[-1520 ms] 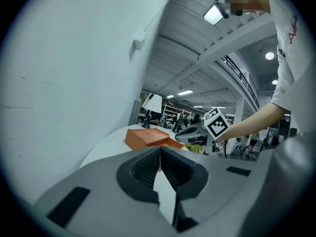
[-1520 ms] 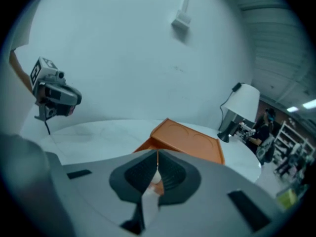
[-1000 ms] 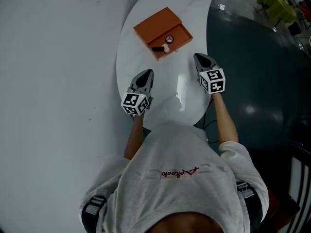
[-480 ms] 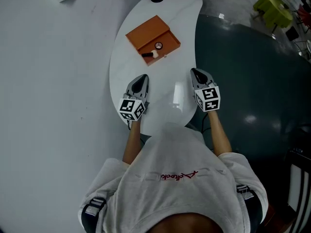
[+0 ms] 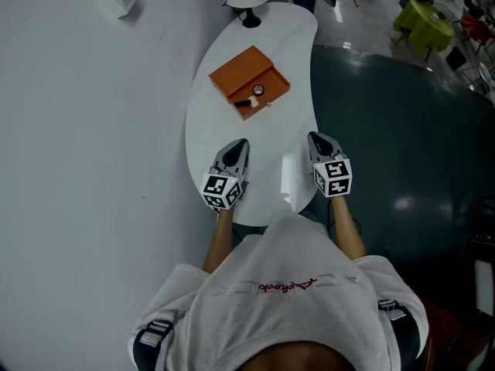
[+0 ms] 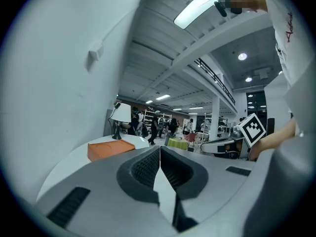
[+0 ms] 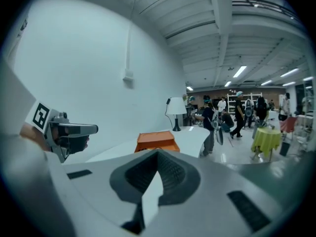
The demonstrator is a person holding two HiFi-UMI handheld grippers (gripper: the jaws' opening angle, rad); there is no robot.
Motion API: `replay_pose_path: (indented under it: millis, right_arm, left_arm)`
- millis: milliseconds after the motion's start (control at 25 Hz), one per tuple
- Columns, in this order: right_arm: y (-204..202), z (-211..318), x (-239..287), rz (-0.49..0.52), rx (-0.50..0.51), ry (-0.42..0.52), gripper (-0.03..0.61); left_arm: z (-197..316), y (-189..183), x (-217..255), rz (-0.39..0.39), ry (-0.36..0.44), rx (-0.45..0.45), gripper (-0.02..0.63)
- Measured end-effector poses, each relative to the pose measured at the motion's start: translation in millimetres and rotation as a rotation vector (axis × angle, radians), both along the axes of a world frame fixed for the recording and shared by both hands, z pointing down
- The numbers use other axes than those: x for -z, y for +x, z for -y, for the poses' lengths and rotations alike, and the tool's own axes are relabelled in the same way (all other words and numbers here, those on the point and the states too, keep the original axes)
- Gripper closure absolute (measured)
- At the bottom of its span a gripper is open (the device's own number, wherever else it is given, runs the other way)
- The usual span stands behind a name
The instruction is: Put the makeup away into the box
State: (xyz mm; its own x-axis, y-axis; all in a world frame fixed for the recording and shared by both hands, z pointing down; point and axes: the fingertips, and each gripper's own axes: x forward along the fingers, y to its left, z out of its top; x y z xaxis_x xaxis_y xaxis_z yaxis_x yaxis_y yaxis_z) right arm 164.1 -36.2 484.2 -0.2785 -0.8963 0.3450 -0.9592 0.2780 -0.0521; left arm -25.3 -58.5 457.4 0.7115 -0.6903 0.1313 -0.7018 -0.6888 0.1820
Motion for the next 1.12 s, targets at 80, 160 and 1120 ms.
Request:
replay_pose_path:
  millis: [80,160,1120]
  right_arm:
    - [-13.0,-12.9,1.4,0.006,-0.02,0.003,0.558]
    - [-25.1,-26.0,3.1,0.004,-0.031,0.01,0.559]
    - [-72.0,-132.6,14.3,-0.031,-0.093,0.039,0.559]
  left_arm:
    - [-12.2,-10.2,-1.0,-0.001,0.0,-0.015,0.601]
    - [-24.6,-17.7,-1.5,-0.001,0.005,-0.032,0.601]
    - [-126.8,-60.8,-0.2,-0.055,0.024,-0.082,0.601]
